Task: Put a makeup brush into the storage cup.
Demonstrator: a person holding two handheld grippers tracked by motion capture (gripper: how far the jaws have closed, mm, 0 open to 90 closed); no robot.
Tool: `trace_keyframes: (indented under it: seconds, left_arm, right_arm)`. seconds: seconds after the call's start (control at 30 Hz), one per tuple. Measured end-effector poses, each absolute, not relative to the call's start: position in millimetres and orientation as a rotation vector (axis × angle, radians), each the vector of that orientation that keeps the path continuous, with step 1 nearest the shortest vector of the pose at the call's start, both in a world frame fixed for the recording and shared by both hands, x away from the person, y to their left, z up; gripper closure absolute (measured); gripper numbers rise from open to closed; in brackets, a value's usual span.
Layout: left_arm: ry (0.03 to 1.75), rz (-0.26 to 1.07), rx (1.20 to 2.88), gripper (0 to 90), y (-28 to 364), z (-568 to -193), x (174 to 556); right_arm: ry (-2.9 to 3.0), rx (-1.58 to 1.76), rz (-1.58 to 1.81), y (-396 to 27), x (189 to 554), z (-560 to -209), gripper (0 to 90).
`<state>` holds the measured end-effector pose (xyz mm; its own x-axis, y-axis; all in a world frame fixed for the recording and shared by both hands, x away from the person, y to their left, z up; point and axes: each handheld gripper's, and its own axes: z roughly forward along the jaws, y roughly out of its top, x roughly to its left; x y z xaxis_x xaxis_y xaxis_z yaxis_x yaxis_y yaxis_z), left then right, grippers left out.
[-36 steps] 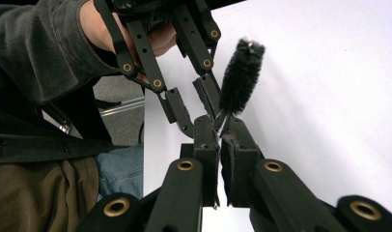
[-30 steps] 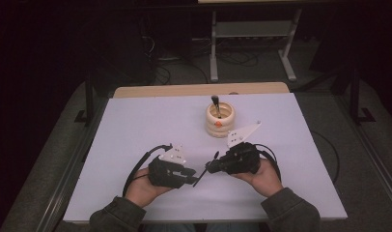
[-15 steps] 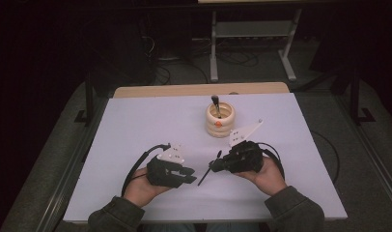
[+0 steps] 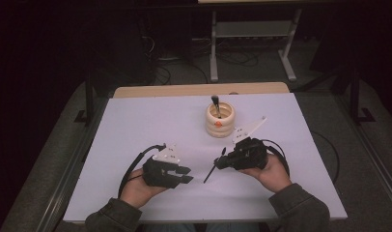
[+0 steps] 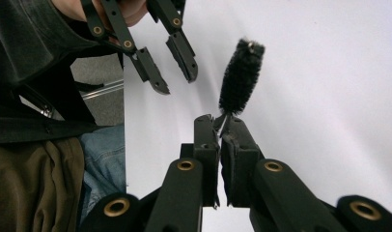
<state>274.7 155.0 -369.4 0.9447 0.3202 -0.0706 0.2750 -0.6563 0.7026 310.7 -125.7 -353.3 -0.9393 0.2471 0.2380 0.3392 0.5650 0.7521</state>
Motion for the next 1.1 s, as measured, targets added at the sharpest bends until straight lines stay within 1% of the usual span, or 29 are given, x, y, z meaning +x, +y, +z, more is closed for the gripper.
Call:
trace_keyframes:
  seconds: [0.5, 0.9, 1.1]
  left_arm:
    - [0.468, 0.100, 2.288, 63.1, 174.2, -374.2, 271.1]
    - [0.508, 0.138, 2.269, 57.4, 184.5, -377.1, 269.3]
    - [0.529, 0.134, 2.259, 56.8, 188.8, -379.9, 268.3]
  right_arm:
    - [-2.720, -0.551, -1.269, -131.0, 319.7, -349.8, 84.5]
    - [-2.747, -0.583, -1.245, -136.8, 323.5, -345.1, 84.5]
    - [-2.762, -0.599, -1.239, -140.1, 326.5, -340.2, 84.6]
